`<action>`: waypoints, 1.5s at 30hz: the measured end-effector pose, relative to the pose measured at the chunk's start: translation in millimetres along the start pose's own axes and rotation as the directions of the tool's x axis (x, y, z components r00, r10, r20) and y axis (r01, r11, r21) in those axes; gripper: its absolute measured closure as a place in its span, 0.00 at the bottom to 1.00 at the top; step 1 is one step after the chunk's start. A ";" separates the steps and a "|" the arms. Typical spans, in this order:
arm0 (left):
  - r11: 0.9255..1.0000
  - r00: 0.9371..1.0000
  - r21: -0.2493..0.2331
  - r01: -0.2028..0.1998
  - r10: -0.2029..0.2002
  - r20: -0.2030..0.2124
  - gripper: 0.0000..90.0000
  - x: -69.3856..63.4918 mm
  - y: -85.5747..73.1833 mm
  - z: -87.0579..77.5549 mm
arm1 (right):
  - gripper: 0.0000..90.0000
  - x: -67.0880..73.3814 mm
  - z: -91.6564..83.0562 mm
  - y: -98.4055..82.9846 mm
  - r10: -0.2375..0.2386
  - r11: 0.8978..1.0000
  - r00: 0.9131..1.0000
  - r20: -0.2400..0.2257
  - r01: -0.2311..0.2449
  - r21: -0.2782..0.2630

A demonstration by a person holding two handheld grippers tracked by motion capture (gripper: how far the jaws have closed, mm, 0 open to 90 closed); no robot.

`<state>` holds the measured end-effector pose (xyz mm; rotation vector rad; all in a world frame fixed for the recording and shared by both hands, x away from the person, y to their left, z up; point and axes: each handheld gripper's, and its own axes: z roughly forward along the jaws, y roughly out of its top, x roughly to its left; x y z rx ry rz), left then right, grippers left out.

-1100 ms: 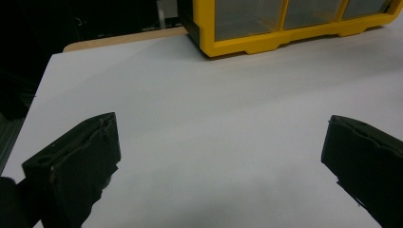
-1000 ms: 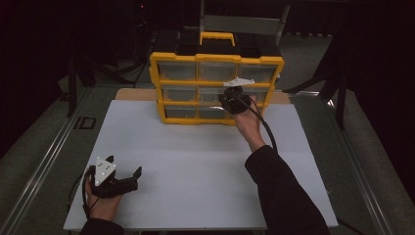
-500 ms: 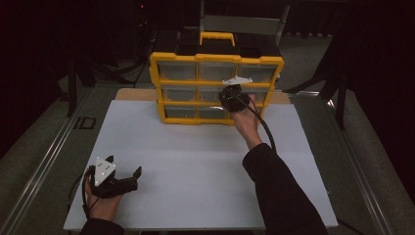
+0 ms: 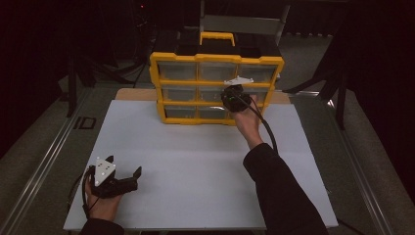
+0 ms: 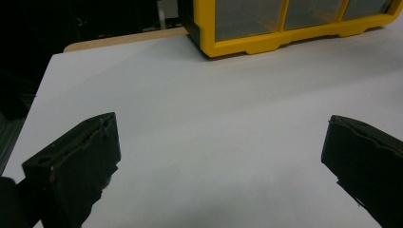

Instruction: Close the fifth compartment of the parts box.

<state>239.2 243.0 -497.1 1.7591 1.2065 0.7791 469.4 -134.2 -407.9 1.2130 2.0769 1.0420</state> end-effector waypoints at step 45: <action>1.000 1.000 -0.008 0.008 -0.008 -0.009 0.00 -0.4 0.0 -1.5 | 0.70 -27.8 -97.7 -79.5 -0.014 0.998 0.990 -0.139 0.006 -0.061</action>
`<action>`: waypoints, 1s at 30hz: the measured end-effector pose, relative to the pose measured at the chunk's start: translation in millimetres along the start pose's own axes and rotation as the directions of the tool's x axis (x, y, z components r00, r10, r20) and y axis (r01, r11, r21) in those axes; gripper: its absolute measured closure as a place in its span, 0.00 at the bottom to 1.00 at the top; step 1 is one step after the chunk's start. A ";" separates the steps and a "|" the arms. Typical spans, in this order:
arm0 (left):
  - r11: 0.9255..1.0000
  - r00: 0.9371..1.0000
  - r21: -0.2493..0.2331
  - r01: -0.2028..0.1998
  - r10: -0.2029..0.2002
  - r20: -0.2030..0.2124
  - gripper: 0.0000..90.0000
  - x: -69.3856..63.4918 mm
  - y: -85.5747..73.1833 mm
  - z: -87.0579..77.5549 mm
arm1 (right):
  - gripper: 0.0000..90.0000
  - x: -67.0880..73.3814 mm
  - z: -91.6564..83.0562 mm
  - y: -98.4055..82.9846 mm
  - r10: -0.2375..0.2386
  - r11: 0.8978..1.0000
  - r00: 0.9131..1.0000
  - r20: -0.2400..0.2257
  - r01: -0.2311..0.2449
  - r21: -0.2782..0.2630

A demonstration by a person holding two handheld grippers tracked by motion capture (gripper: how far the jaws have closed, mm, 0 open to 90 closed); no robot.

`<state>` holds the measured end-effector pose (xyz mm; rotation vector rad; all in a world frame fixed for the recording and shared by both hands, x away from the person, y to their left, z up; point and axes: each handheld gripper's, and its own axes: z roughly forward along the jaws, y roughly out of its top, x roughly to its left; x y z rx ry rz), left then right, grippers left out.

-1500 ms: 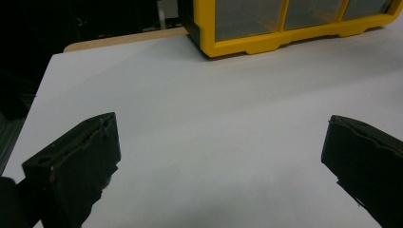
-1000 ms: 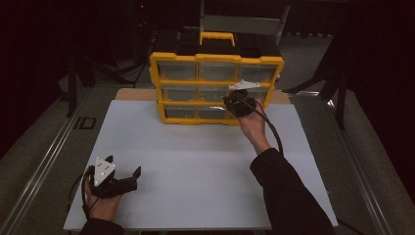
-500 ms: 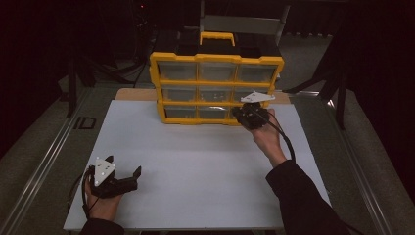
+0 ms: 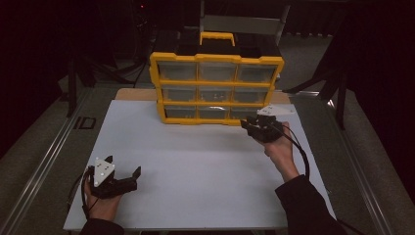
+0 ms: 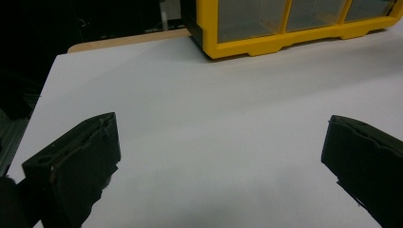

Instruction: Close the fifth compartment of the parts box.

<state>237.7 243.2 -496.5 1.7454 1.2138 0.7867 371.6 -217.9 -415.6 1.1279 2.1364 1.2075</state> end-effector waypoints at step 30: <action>1.000 1.000 -0.013 0.005 -0.005 -0.005 0.00 0.8 -0.9 -0.7 | 0.17 2.5 -45.7 -78.5 0.029 0.997 0.999 0.032 -0.027 -0.069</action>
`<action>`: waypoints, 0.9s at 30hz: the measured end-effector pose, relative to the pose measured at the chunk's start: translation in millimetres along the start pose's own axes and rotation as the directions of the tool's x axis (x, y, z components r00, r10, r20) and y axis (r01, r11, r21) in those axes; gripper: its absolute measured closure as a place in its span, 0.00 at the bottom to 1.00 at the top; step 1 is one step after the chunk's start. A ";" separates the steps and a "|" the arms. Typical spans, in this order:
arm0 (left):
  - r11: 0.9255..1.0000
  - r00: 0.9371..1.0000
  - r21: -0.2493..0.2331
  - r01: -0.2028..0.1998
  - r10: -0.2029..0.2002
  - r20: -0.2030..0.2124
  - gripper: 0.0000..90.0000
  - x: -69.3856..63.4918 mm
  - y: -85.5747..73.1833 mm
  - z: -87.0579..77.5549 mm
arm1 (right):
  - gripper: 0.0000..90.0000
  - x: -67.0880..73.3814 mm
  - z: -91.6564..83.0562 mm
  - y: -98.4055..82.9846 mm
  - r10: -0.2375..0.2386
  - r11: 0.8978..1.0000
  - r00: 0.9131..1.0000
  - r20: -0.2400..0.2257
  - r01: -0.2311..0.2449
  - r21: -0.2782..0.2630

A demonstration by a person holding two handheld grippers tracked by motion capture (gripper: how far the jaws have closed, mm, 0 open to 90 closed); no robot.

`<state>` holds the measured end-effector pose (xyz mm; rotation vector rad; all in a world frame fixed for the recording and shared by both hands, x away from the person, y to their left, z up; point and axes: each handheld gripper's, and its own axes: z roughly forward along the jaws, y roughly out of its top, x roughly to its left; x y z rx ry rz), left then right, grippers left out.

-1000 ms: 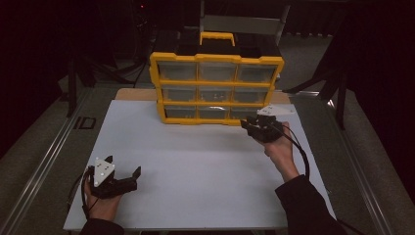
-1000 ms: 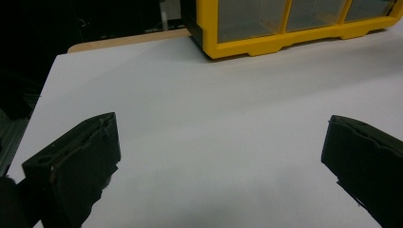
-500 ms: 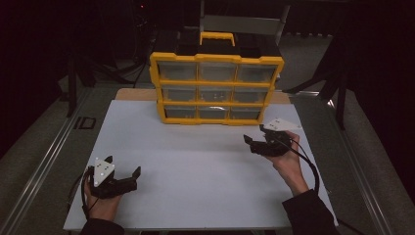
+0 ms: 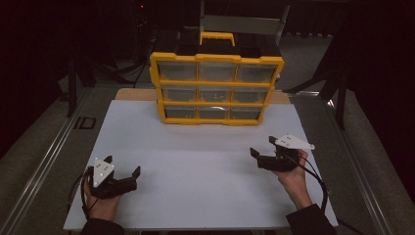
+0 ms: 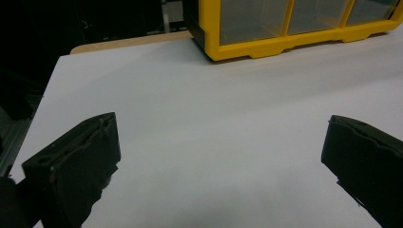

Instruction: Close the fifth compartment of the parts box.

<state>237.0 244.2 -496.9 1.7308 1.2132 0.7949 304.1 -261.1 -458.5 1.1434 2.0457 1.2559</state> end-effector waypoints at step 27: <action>1.000 1.000 -0.013 -0.008 0.008 -0.019 0.00 6.8 -1.4 -2.0 | 0.13 -9.6 -31.2 -58.6 0.045 0.994 0.999 0.018 -0.043 -0.096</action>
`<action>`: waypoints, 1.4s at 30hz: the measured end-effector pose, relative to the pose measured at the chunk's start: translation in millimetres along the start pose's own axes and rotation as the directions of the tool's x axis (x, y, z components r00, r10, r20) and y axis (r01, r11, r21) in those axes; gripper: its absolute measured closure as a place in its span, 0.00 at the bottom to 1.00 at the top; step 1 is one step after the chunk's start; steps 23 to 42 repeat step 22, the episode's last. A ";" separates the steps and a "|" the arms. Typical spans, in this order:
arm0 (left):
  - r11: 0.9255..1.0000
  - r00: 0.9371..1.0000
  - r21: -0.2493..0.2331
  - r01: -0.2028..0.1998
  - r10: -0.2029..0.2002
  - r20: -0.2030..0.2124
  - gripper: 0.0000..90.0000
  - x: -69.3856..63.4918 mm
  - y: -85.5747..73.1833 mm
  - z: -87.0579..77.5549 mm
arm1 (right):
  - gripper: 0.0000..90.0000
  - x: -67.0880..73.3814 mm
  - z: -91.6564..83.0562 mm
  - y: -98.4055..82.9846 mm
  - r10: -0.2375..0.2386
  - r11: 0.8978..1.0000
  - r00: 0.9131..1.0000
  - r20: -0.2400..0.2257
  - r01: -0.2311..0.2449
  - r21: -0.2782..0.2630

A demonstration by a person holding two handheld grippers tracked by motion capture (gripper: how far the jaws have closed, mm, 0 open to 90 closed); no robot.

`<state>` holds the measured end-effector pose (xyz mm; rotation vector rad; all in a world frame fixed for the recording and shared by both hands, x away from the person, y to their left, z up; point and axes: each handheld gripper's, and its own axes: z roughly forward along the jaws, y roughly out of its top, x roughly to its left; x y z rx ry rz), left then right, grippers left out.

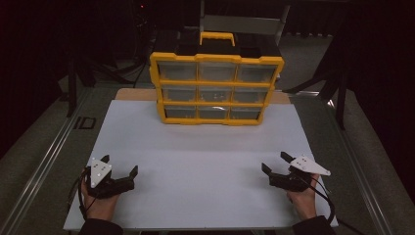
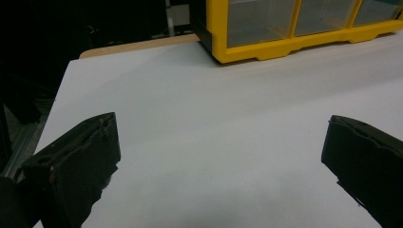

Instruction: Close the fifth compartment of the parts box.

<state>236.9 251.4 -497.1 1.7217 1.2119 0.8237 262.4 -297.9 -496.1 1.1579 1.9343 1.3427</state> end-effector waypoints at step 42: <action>1.000 1.000 0.020 -0.010 0.010 0.009 0.00 1.0 0.6 5.1 | 0.12 -5.1 -3.9 1.8 0.025 1.000 0.999 -0.035 -0.024 0.010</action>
